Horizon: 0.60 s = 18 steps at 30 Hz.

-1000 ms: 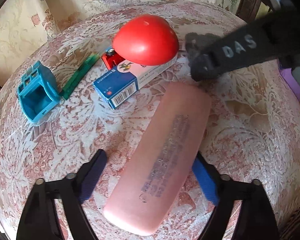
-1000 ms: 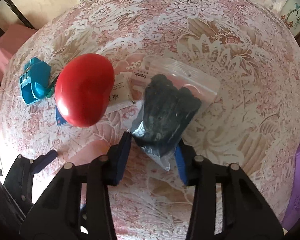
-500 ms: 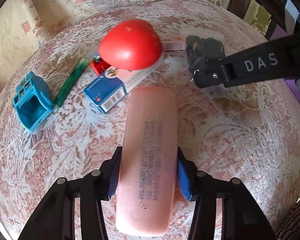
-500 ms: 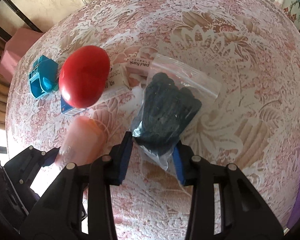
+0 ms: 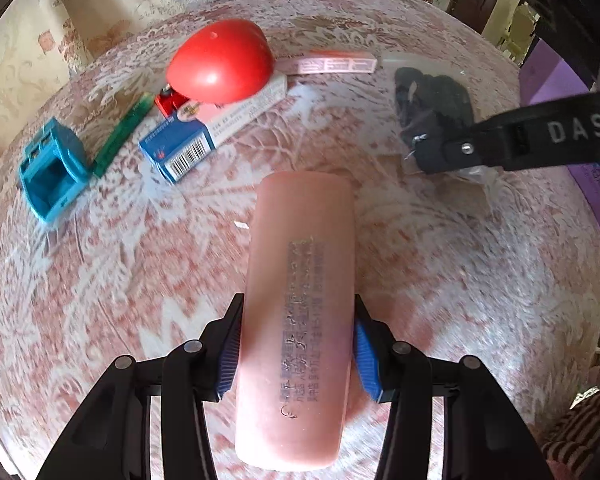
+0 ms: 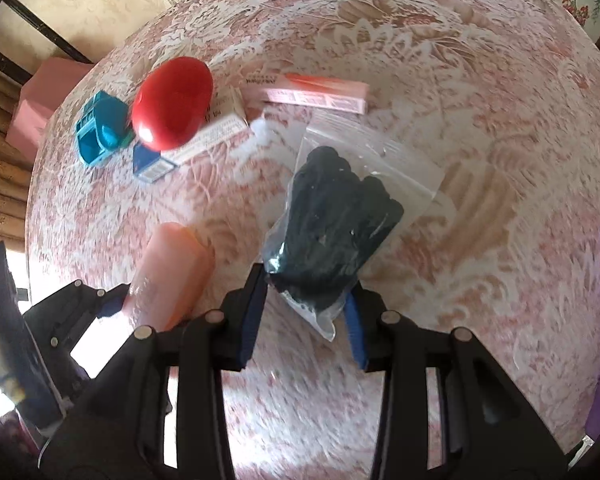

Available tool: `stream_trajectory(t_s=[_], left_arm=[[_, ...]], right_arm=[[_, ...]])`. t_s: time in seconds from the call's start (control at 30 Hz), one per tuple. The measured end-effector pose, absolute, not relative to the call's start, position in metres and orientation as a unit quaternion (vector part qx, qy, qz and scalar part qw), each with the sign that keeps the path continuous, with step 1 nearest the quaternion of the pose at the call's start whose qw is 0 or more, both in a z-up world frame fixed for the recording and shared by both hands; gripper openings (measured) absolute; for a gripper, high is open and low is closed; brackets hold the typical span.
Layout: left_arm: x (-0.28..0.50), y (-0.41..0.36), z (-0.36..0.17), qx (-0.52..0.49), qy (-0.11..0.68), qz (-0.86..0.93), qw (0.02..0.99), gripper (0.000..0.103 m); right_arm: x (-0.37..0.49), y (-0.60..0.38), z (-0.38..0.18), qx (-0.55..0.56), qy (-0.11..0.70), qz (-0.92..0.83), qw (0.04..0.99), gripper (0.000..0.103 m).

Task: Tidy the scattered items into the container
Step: 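Grasp the pink pencil case with the left tool while the right tool grasps the glove bag, then carry the pink case and glove bag over the purple-rimmed box with both tools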

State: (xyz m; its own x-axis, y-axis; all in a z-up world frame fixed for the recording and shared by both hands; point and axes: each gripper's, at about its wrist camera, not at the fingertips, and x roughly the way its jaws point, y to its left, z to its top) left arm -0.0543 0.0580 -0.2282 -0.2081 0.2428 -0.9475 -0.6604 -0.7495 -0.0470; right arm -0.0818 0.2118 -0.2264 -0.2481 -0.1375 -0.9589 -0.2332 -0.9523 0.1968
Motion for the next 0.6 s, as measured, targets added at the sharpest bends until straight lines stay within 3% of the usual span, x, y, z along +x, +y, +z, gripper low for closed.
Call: stream_trajectory(t_s=[0.6], left_arm=[[0.009,0.091,-0.195,-0.549,0.174,0.75,0.326,0.049]], right_arm=[[-0.011,0.243,-0.168,-0.581,0.155,0.799,-0.027,0.04]])
